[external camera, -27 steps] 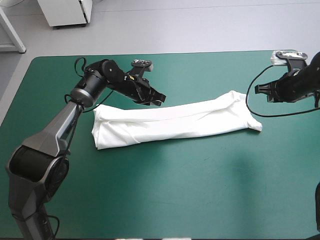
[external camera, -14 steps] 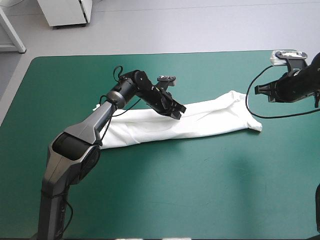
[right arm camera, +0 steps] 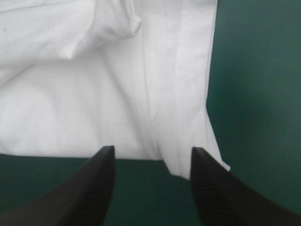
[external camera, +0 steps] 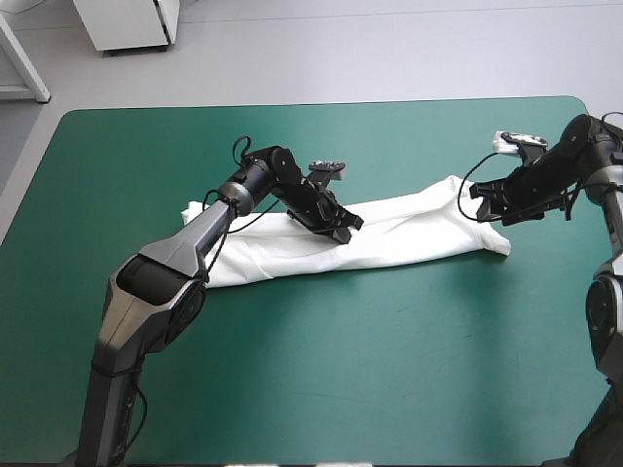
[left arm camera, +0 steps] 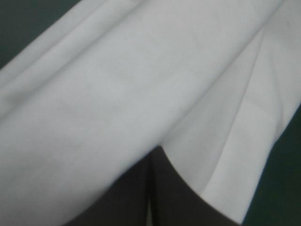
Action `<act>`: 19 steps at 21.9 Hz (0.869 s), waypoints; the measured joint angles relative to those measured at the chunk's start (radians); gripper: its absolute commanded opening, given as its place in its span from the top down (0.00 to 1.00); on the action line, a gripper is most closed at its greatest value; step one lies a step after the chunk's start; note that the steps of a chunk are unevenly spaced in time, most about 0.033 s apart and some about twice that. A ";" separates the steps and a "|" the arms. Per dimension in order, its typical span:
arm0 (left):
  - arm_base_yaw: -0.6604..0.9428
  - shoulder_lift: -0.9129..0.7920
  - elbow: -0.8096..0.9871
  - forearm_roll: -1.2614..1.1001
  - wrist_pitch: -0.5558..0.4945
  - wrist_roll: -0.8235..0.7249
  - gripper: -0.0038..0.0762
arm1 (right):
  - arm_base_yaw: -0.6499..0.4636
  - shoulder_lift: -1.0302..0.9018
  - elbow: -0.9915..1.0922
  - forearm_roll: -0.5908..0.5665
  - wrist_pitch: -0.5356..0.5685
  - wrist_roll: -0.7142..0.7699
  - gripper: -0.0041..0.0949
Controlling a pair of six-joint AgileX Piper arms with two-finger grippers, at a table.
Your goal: Fold the cloth
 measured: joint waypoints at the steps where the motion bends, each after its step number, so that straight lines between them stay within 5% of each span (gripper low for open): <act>1: 0.000 0.000 0.000 -0.002 0.000 0.000 0.96 | -0.004 0.031 0.000 0.019 -0.007 -0.002 0.28; 19: -0.005 0.000 -0.002 0.035 -0.001 -0.012 0.96 | -0.066 0.258 -0.148 0.217 -0.013 -0.064 0.28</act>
